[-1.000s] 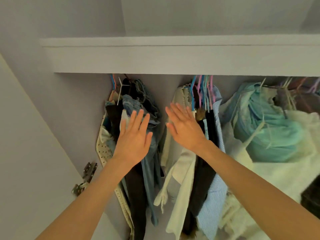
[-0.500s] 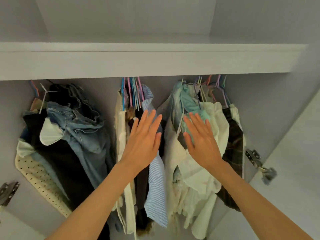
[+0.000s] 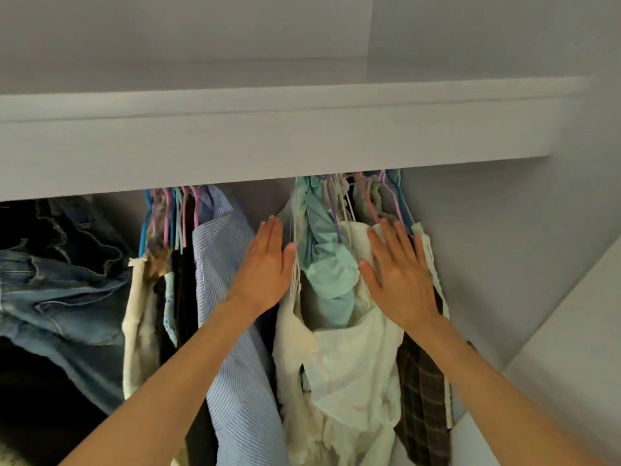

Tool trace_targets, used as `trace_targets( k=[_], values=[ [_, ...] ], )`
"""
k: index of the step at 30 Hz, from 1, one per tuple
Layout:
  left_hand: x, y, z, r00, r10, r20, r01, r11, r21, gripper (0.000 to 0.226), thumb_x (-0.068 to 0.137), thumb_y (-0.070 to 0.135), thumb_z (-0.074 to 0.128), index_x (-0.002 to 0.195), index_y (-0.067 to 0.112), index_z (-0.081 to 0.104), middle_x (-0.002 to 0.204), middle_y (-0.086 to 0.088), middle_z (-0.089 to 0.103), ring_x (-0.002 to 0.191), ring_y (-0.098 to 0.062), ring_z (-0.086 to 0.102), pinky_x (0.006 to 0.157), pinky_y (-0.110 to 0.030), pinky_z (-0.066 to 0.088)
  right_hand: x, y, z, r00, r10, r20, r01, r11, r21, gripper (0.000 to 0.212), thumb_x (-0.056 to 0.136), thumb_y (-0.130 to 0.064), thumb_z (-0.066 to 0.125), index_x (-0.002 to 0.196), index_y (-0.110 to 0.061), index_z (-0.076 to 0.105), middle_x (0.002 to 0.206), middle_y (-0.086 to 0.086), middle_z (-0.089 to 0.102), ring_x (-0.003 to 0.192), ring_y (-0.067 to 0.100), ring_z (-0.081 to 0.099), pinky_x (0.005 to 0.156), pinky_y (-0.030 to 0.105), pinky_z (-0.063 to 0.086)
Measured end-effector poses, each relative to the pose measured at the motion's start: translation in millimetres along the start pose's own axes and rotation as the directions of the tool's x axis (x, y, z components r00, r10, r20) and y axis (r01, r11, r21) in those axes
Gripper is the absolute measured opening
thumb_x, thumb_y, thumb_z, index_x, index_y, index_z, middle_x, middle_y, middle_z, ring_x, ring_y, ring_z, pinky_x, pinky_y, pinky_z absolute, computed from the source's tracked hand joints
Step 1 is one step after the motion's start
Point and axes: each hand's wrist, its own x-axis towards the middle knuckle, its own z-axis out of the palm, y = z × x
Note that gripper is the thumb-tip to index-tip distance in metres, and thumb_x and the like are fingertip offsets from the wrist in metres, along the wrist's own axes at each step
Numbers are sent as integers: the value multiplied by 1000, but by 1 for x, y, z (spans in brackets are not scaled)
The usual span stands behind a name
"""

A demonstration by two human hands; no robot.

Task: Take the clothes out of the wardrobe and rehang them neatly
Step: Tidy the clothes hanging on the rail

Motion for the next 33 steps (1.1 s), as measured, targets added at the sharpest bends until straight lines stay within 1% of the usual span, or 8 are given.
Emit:
trace_targets(
  k=[4,9,13,17,22,28,31,33],
  values=[
    [50,13,10,998,-64,23,68,976,-205,56,101,31,23,147,5,3,156,-9,1,144,-17,1,110,-20,1,4,-1,6,998,20,-54,-21,1000,-10,51,97,-35,27,136,-6,44,144,16,41,138,32,29,113,53,16],
    [89,31,25,996,-43,-73,15,939,-345,63,101,27,30,146,4,-8,156,-9,-11,143,-15,-7,99,-7,-4,5,4,10,994,81,-72,-80,997,23,54,96,-39,29,139,-9,41,148,16,34,141,30,22,114,52,13],
    [91,39,35,997,-1,-83,-32,918,-395,77,98,37,38,145,6,-15,154,-7,-18,142,-14,-14,108,-17,-6,0,5,8,990,131,-59,-129,991,27,61,95,-48,27,140,-11,40,150,19,28,141,35,19,115,49,14],
    [95,48,42,998,62,-30,-69,934,-351,91,91,49,45,145,8,-16,154,-5,-20,141,-12,-16,114,-24,-6,-4,-1,5,973,227,-52,-226,974,23,64,93,-53,28,139,-10,43,148,21,31,139,37,24,113,48,22],
    [103,64,56,993,100,-60,-116,909,-401,102,86,40,61,145,6,-14,155,-6,-17,142,-15,-12,114,-22,-2,-10,-2,-2,933,359,-4,-359,933,38,71,90,-58,27,140,-9,39,147,22,33,136,38,31,108,46,28],
    [115,79,70,982,186,-18,-177,896,-408,107,79,52,60,146,10,-12,156,-3,-13,142,-12,-10,117,-34,-1,-10,2,-11,940,294,172,-322,931,170,80,80,-67,3,148,-27,-5,156,6,-12,144,21,-11,113,28,-8],
    [124,92,77,977,213,26,-187,903,-386,108,78,56,58,146,11,-12,156,-3,-13,142,-12,-11,117,-37,-1,-14,10,-14,951,214,222,-253,953,168,65,92,-58,9,141,-26,-19,153,0,-23,139,14,-22,111,25,-15],
    [129,93,79,970,239,48,-205,906,-370,102,85,49,59,146,11,-13,155,-3,-16,142,-12,-13,117,-39,-1,-13,16,-17,940,207,273,-268,940,211,60,100,-43,19,143,-21,-17,154,-1,-21,140,12,-22,110,22,-15]
  ],
)
